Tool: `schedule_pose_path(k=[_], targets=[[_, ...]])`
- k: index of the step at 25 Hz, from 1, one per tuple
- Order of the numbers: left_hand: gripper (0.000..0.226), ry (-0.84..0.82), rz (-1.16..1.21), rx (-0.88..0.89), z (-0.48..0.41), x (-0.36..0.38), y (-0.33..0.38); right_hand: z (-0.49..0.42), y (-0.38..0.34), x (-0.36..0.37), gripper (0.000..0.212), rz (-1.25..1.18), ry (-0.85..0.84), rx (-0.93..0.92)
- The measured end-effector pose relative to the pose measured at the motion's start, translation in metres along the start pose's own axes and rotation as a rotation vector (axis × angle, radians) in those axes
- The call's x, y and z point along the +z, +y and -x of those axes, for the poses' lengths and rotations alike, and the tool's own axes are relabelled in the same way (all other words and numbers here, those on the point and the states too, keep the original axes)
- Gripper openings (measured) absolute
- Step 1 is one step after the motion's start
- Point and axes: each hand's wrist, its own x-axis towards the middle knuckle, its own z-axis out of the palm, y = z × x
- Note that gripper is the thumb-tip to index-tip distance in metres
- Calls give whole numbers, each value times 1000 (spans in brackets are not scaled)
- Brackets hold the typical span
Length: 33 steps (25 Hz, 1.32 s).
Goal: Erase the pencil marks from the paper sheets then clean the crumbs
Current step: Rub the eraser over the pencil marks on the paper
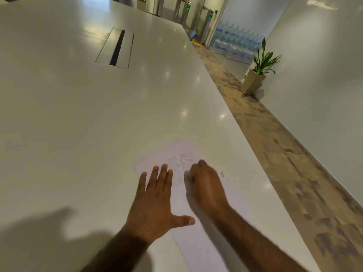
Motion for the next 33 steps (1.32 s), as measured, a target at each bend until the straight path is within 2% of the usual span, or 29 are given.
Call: schedule_pose_path(k=[2, 4, 7, 10, 11, 14, 18, 20, 22, 24, 27, 29, 31, 33], targets=[[140, -11, 9, -1, 1, -2, 0, -29, 15, -9, 21, 68, 32, 153], [138, -12, 1, -10, 3, -3, 1, -47, 34, -29, 22, -144, -4, 408], [135, -26, 8, -24, 3, -3, 3, -29, 35, -49, 21, -709, -97, 653], [133, -15, 5, -47, 1, -1, 5, 8, 12, -59, 10, -1494, -209, 823], [134, -9, -4, -57, 2, -1, 6, 16, 8, -63, 7, -1674, -232, 859], [136, -7, -23, -87, 6, 1, 15, 25, 0, -72, 2, -1936, -203, 901], [133, -12, -7, -91, 8, 1, 28, 23, 2, -71, 16, -1801, -162, 944], [129, -5, 5, -68, 9, -1, 20, 23, 4, -60, 24, -1708, -181, 902], [128, 20, 9, -68, 11, -5, 3, 26, 5, -48, 23, -1574, -181, 837], [129, 20, 1, -91, 13, -7, -10, 28, 4, -40, 15, -1370, -174, 769], [140, -12, -2, -100, 14, -5, -15, 20, -1, -38, 2, -826, -204, 614], [144, -6, 2, -108, 12, -2, -12, 15, -10, -36, 9, -544, -233, 526], [146, 2, 10, -124, 11, 0, -9, 15, -23, -33, 19, -433, -219, 457], [146, 7, 3, -126, 11, 0, -8, 17, -31, -30, 25, -420, -274, 352]])
